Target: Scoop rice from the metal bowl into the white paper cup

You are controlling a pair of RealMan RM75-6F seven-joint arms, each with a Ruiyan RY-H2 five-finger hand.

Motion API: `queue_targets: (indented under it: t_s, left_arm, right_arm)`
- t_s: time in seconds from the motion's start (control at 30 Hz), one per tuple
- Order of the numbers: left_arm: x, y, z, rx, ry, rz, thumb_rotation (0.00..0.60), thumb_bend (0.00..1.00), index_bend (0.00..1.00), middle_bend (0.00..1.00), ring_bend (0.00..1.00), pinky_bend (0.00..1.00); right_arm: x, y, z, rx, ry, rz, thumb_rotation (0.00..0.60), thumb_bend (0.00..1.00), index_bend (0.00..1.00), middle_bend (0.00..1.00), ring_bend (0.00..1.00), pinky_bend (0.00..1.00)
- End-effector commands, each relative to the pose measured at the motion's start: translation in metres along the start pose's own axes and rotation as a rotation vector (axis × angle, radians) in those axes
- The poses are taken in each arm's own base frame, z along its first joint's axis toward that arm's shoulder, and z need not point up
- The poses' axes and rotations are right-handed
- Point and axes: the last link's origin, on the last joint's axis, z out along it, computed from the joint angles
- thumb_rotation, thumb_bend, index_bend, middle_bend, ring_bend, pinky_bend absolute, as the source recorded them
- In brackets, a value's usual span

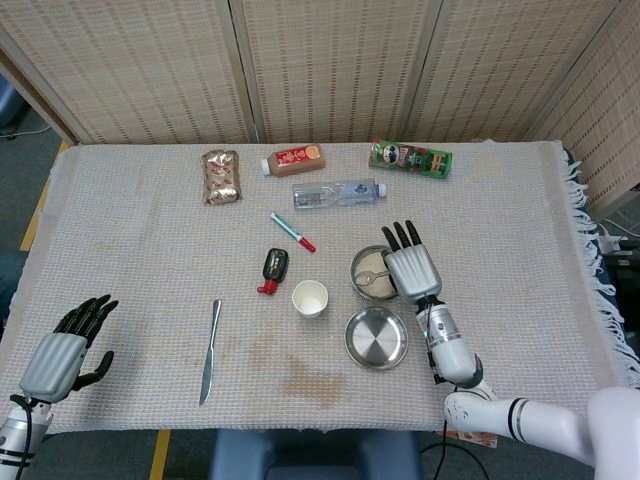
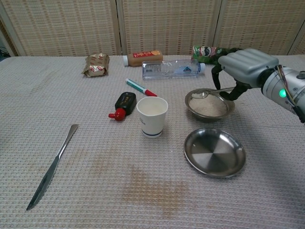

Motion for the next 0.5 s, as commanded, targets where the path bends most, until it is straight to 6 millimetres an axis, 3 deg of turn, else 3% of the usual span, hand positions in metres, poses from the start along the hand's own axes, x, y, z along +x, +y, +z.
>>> queue_targets:
  t_s: [0.03, 0.5]
  left_arm:
    - [0.0, 0.0, 0.001, 0.0, -0.003, -0.004, 0.6, 0.45, 0.0, 0.0, 0.0, 0.13]
    - [0.001, -0.003, 0.0, -0.001, -0.03, -0.034, 0.6, 0.45, 0.0, 0.0, 0.0, 0.13]
  right_arm:
    - [0.011, -0.006, 0.0, 0.012, 0.019, 0.01, 0.6, 0.32, 0.7, 0.09, 0.0, 0.0]
    - [0.037, -0.061, 0.014, 0.084, 0.039, -0.019, 0.6, 0.32, 0.7, 0.09, 0.0, 0.0]
